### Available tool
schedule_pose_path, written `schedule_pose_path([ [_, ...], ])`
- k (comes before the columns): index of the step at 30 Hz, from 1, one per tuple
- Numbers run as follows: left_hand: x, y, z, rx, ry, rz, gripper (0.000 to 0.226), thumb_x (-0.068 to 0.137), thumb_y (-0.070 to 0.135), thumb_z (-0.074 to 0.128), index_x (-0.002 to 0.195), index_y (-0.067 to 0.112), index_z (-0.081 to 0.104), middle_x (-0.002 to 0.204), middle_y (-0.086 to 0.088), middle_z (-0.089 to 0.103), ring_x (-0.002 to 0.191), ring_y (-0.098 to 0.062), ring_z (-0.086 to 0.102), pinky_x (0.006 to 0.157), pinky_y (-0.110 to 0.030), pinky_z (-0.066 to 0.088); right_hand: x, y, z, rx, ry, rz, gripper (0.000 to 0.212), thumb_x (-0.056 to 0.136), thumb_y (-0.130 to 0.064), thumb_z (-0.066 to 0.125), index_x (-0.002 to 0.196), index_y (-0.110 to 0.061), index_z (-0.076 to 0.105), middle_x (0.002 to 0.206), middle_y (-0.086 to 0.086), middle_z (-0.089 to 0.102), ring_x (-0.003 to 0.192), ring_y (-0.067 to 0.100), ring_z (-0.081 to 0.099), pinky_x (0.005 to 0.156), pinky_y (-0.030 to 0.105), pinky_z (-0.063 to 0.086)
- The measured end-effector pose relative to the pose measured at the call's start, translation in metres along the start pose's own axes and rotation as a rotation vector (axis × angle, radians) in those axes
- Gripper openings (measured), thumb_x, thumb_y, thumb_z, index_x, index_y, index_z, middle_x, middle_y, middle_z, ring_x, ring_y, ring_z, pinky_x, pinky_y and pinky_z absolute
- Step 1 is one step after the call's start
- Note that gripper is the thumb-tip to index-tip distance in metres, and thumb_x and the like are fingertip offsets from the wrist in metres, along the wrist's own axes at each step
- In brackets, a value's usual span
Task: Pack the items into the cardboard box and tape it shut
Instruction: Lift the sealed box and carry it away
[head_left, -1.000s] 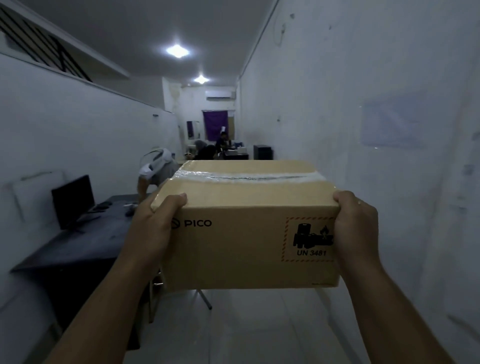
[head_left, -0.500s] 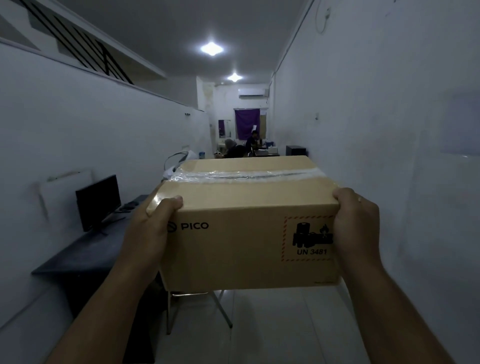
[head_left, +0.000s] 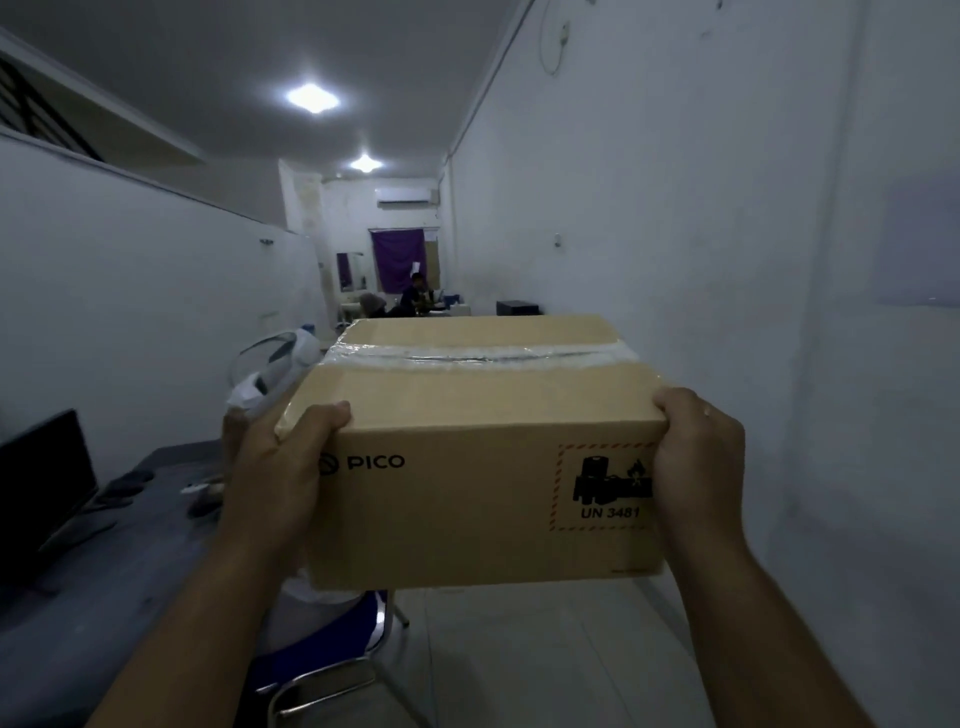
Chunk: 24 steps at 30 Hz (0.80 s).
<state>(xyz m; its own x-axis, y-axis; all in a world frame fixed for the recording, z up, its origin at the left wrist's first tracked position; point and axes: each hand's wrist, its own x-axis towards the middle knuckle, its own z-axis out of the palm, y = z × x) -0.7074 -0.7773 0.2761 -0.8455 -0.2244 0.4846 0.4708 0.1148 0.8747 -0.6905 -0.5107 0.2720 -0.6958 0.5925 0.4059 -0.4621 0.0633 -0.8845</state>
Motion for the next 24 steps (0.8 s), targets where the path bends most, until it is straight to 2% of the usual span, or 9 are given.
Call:
schedule_pose_path([
  [3, 0.029, -0.017, 0.015, -0.039, -0.040, -0.022, 0.010, 0.078, 0.043, 0.063, 0.086, 0.049, 0.063, 0.091, 0.007, 0.062, 0.088, -0.013, 0.056, 0.076, -0.036, 0.043, 0.016, 0.015, 0.013, -0.035, 0.071, -0.010, 0.051, 0.089, -0.025, 0.048, 0.041, -0.026, 0.032, 0.042, -0.011, 0.034, 0.044, 0.010, 0.036, 0.050, 0.029, 0.027],
  [5, 0.047, -0.029, 0.031, -0.093, -0.066, -0.038, 0.007, 0.088, 0.032, 0.061, 0.087, 0.039, 0.061, 0.084, 0.007, 0.061, 0.081, -0.009, 0.055, 0.069, -0.032, 0.041, 0.031, 0.025, 0.015, -0.051, 0.102, -0.022, 0.051, 0.089, -0.025, 0.047, 0.040, -0.026, 0.034, 0.042, -0.011, 0.035, 0.047, 0.013, 0.037, 0.051, 0.030, 0.028],
  [9, 0.079, -0.056, 0.067, -0.139, -0.112, -0.054, 0.020, 0.092, 0.029, 0.057, 0.111, 0.027, 0.063, 0.089, -0.002, 0.066, 0.079, -0.014, 0.058, 0.064, -0.033, 0.039, 0.065, 0.042, 0.013, -0.076, 0.162, -0.035, 0.049, 0.089, -0.025, 0.048, 0.041, -0.025, 0.034, 0.042, -0.011, 0.035, 0.048, 0.013, 0.037, 0.051, 0.031, 0.028],
  [13, 0.108, -0.067, 0.121, -0.162, -0.140, -0.064, 0.017, 0.093, 0.025, 0.055, 0.108, 0.024, 0.063, 0.078, 0.001, 0.063, 0.072, -0.013, 0.055, 0.061, -0.031, 0.037, 0.111, 0.051, 0.003, -0.106, 0.199, -0.051, 0.049, 0.088, -0.023, 0.047, 0.042, -0.024, 0.032, 0.040, -0.011, 0.035, 0.040, 0.006, 0.034, 0.050, 0.030, 0.027],
  [15, 0.125, -0.070, 0.148, -0.187, -0.173, -0.066, 0.020, 0.092, 0.026, 0.055, 0.109, 0.025, 0.065, 0.078, 0.001, 0.065, 0.075, -0.016, 0.058, 0.063, -0.033, 0.040, 0.136, 0.054, -0.003, -0.110, 0.209, -0.063, 0.046, 0.088, -0.023, 0.047, 0.045, -0.023, 0.031, 0.040, -0.011, 0.035, 0.040, 0.006, 0.034, 0.050, 0.030, 0.027],
  [17, 0.140, -0.075, 0.172, -0.212, -0.185, -0.059, 0.016, 0.092, 0.026, 0.056, 0.102, 0.030, 0.067, 0.075, 0.004, 0.067, 0.076, -0.018, 0.060, 0.066, -0.036, 0.042, 0.160, 0.055, -0.010, -0.108, 0.225, -0.074, 0.044, 0.087, -0.024, 0.047, 0.046, -0.022, 0.032, 0.040, -0.011, 0.036, 0.041, 0.007, 0.036, 0.050, 0.030, 0.028],
  [21, 0.159, -0.080, 0.219, -0.260, -0.208, -0.063, 0.017, 0.093, 0.022, 0.055, 0.088, 0.034, 0.067, 0.061, 0.015, 0.067, 0.059, -0.001, 0.062, 0.062, -0.033, 0.041, 0.198, 0.057, -0.024, -0.130, 0.260, -0.103, 0.046, 0.087, -0.025, 0.048, 0.043, -0.023, 0.036, 0.041, -0.011, 0.037, 0.044, 0.009, 0.038, 0.050, 0.030, 0.028],
  [23, 0.168, -0.085, 0.241, -0.290, -0.243, -0.071, 0.015, 0.092, 0.023, 0.055, 0.097, 0.031, 0.067, 0.064, 0.015, 0.068, 0.056, 0.003, 0.061, 0.060, -0.032, 0.040, 0.213, 0.059, -0.033, -0.154, 0.286, -0.109, 0.048, 0.087, -0.025, 0.047, 0.040, -0.024, 0.038, 0.040, -0.012, 0.037, 0.043, 0.008, 0.037, 0.050, 0.030, 0.028],
  [24, 0.173, -0.088, 0.251, -0.303, -0.268, -0.066, 0.019, 0.091, 0.026, 0.057, 0.106, 0.030, 0.068, 0.072, 0.012, 0.070, 0.062, 0.000, 0.063, 0.060, -0.031, 0.040, 0.218, 0.060, -0.038, -0.166, 0.299, -0.110, 0.049, 0.087, -0.026, 0.047, 0.039, -0.024, 0.039, 0.040, -0.012, 0.038, 0.043, 0.008, 0.038, 0.049, 0.030, 0.029],
])
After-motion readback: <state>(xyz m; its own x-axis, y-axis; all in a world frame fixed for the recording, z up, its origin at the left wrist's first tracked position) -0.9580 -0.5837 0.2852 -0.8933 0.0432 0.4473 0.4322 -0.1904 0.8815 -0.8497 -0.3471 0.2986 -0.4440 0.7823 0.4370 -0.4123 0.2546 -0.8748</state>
